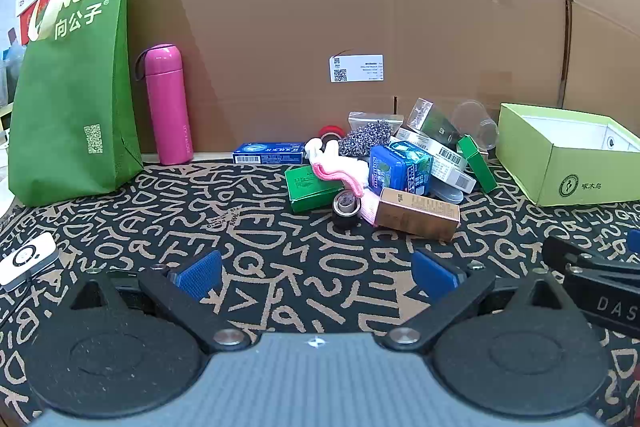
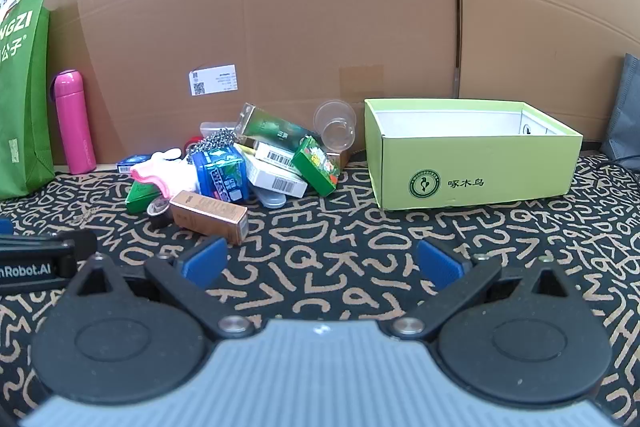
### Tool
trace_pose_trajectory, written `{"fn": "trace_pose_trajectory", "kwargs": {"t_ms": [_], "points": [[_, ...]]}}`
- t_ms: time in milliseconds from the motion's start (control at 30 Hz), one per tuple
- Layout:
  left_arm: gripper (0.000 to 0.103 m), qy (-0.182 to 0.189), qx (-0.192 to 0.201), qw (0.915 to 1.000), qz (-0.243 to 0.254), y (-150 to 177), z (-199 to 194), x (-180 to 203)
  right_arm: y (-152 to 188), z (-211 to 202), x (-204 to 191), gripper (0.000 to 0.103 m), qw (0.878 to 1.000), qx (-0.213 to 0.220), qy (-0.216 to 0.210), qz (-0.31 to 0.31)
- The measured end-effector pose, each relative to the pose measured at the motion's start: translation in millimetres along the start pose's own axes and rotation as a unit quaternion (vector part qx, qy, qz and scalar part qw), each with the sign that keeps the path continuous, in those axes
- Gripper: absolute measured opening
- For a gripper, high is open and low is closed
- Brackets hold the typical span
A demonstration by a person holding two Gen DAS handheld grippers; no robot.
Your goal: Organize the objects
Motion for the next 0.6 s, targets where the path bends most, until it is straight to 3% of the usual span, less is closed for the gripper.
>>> {"fn": "trace_pose_trajectory", "kwargs": {"t_ms": [600], "points": [[0.103,0.003,-0.005,1.0000,0.001,3.2,6.3,2.0,3.7,6.4,0.5,0.103,1.000,-0.004,-0.002,0.005]]}}
Point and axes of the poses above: each gripper's, at about its wrist camera, not at the fingertips, and z roughly the way its jaws point, x to its right, y to its underside, the point moved 7 cm from there along z, roughly the way its jaws point, and after that the axes turned 6 degrees about -x, right-handed, at the moved point
